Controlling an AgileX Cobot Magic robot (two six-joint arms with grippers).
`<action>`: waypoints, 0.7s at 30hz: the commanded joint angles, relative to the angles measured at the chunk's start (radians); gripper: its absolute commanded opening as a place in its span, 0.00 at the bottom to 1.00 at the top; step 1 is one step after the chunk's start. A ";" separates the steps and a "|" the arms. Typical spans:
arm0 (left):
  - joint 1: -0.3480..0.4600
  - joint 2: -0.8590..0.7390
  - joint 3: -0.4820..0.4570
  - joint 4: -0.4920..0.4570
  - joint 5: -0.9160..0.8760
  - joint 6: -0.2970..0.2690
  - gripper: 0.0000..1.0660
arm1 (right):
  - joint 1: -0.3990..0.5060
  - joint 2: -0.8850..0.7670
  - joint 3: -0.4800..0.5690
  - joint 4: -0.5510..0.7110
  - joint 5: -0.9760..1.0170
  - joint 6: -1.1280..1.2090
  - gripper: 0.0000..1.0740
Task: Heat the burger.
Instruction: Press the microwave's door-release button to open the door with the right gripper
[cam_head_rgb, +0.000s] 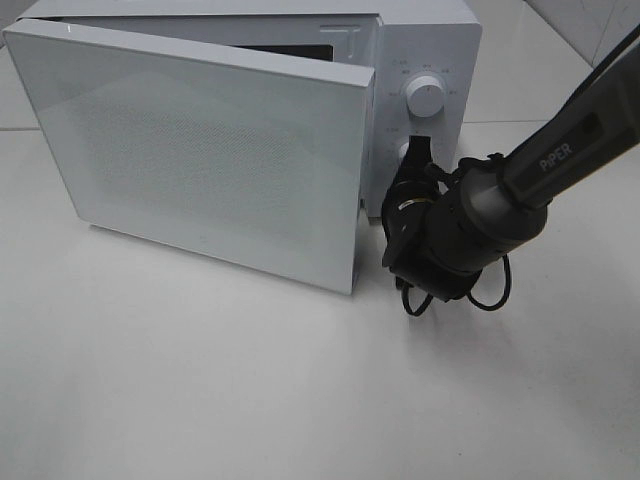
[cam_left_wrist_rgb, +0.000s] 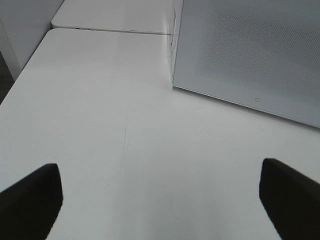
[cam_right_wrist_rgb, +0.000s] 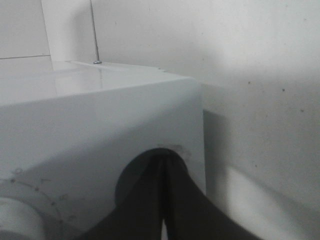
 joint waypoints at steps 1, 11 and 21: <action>0.001 -0.021 0.001 -0.004 -0.009 0.001 0.94 | -0.060 -0.003 -0.091 -0.134 -0.187 -0.024 0.00; 0.001 -0.021 0.001 -0.004 -0.009 0.001 0.94 | -0.058 -0.018 -0.080 -0.138 -0.146 -0.035 0.00; 0.001 -0.021 0.001 -0.004 -0.009 0.001 0.94 | -0.018 -0.075 0.013 -0.132 -0.079 0.003 0.00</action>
